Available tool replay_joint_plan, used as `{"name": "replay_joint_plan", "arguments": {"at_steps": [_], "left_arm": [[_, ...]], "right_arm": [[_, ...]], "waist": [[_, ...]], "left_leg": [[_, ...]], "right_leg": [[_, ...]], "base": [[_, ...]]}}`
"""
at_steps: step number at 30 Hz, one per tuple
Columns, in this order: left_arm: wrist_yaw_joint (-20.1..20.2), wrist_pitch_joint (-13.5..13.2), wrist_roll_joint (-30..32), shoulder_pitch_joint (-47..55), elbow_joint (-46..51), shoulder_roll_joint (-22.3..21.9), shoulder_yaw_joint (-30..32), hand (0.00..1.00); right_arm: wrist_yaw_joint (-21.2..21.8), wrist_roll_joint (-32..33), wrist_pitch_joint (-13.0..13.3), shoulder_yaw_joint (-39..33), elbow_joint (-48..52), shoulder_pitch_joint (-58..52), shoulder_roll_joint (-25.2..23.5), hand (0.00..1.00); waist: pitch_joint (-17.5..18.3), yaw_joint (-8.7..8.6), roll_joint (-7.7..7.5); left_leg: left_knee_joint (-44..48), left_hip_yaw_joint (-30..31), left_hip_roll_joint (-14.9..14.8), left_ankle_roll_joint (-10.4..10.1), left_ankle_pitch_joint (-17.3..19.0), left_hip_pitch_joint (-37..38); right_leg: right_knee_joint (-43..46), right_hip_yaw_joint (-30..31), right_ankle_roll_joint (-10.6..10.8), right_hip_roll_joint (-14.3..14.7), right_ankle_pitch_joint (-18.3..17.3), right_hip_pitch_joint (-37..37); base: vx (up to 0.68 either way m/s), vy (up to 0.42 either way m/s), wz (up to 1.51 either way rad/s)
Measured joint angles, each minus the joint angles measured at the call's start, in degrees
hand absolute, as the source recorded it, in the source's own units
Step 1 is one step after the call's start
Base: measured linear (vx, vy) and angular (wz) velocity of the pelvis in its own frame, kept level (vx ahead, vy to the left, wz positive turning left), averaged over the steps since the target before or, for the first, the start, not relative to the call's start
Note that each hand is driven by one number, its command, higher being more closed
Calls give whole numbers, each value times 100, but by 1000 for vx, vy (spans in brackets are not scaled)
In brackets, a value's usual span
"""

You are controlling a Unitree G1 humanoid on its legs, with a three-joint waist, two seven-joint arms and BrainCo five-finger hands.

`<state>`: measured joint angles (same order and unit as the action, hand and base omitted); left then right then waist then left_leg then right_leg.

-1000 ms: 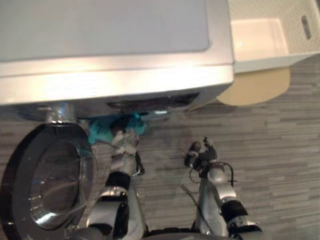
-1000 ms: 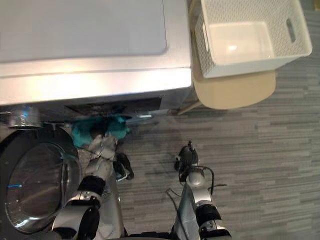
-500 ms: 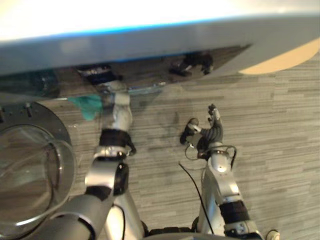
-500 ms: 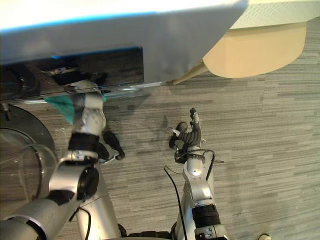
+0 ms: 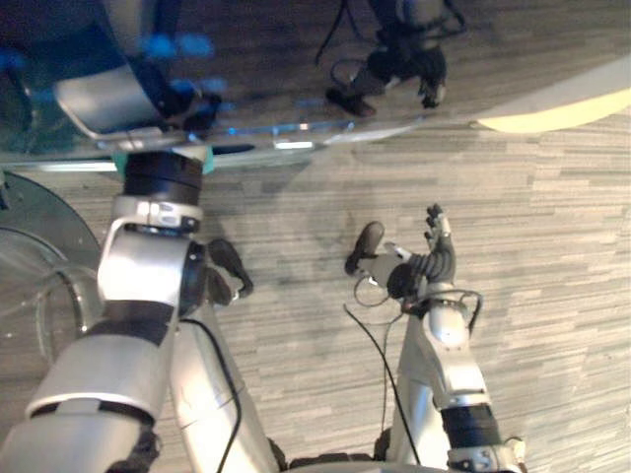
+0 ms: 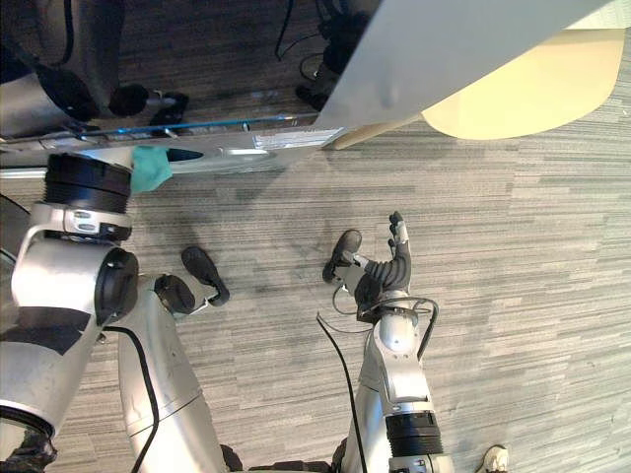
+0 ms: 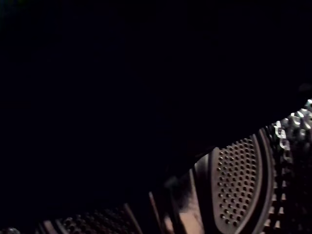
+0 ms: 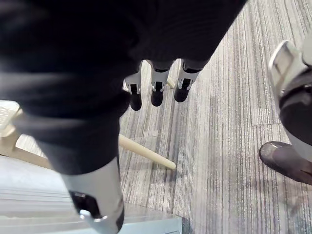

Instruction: Pick up the laundry basket with both hands and put the clothes into the washing machine.

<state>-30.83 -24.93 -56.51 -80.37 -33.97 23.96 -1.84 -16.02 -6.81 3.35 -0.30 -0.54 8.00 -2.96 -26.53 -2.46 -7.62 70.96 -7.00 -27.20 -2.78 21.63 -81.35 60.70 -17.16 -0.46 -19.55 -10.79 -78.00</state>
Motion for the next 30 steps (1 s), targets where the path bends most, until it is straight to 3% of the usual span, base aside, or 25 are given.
{"name": "replay_joint_plan", "arguments": {"at_steps": [2,5,8,10,11,13,14,15,16,18,21,23,25,30], "left_arm": [[-245,-240,114,-26,16,1,4,100],[-336,-335,319,-101,35,90,14,100],[-144,-97,414,-171,28,224,-29,100],[161,313,648,-251,-64,260,-234,100],[441,764,1305,-383,-312,405,-671,0],[741,1206,2155,-616,-625,582,-1232,0],[1118,1606,3048,-778,-776,683,-1511,0],[1258,1764,3514,-849,-853,723,-1663,0],[1475,2012,4525,-932,-984,781,-1964,0],[1674,2334,6168,-936,-1125,743,-2388,0],[1731,2680,7995,-800,-1184,655,-2654,0],[1625,2723,8669,-722,-1144,606,-2757,0],[1484,2874,9676,-515,-1140,443,-2946,0],[1164,3066,10155,-302,-1042,300,-2978,0]], "right_arm": [[6,-65,-4,20,32,-25,2,0],[59,-76,2,81,210,-122,5,0],[135,-107,18,81,209,-132,12,0],[159,-105,30,82,208,-176,11,0],[191,-106,45,76,208,-181,12,0],[248,-107,75,81,207,-181,11,0],[267,-109,80,85,206,-181,11,0],[280,-112,82,85,206,-185,12,0],[331,-138,96,92,209,-209,13,0],[397,-244,171,148,204,-359,27,0],[400,-291,278,326,187,-530,75,0],[398,-295,392,375,186,-572,75,0],[374,-352,522,375,144,-607,111,0],[345,-473,545,478,15,-662,363,0]], "waist": [[98,-13,-149],[123,-98,-184],[189,-208,-218],[189,-207,-218],[188,-200,-217],[188,-185,-217],[187,-171,-215],[186,-155,-215],[186,-145,-215],[186,-145,-214],[187,-126,-211],[195,-115,-195],[211,-85,-162],[202,15,-151]], "left_leg": [[-288,-159,-84,-60,-34,-6],[-593,-219,-92,-97,-56,-25],[-920,-410,-115,-108,-62,-15],[-1038,-479,-117,-117,-68,-11],[-1150,-595,-117,-143,-83,23],[-1256,-726,-120,-163,-147,74],[-1293,-778,-137,-170,-151,100],[-1305,-798,-160,-170,-152,119],[-1312,-831,-199,-166,-156,165],[-1308,-908,-266,-24,-332,265],[-1314,-949,-284,159,-577,411],[-1379,-948,-259,185,-598,437],[-1515,-960,-215,336,-743,517],[-1803,-1021,-65,273,-833,827]], "right_leg": [[-337,-48,24,102,14,-21],[-776,-205,116,159,70,89],[-1282,-392,265,179,177,190],[-1505,-512,251,155,304,274],[-1627,-522,270,136,322,293],[-1773,-531,227,136,473,325],[-1901,-559,206,143,609,382],[-1954,-586,215,148,641,422],[-2079,-651,200,153,775,515],[-2190,-663,184,178,1014,627],[-2273,-706,166,172,1238,768],[-2309,-765,190,165,1255,823],[-2355,-848,160,144,1271,924],[-2486,-936,153,105,1266,1155]], "base": [[-75,-55,-7],[-83,-3,-4],[-101,35,-8],[-89,39,4],[-89,22,18],[-106,9,20],[-90,8,9],[-84,17,-8],[-72,19,-14],[-55,16,-17],[-34,23,-18],[-12,19,1],[-8,11,14],[-3,11,12]]}}
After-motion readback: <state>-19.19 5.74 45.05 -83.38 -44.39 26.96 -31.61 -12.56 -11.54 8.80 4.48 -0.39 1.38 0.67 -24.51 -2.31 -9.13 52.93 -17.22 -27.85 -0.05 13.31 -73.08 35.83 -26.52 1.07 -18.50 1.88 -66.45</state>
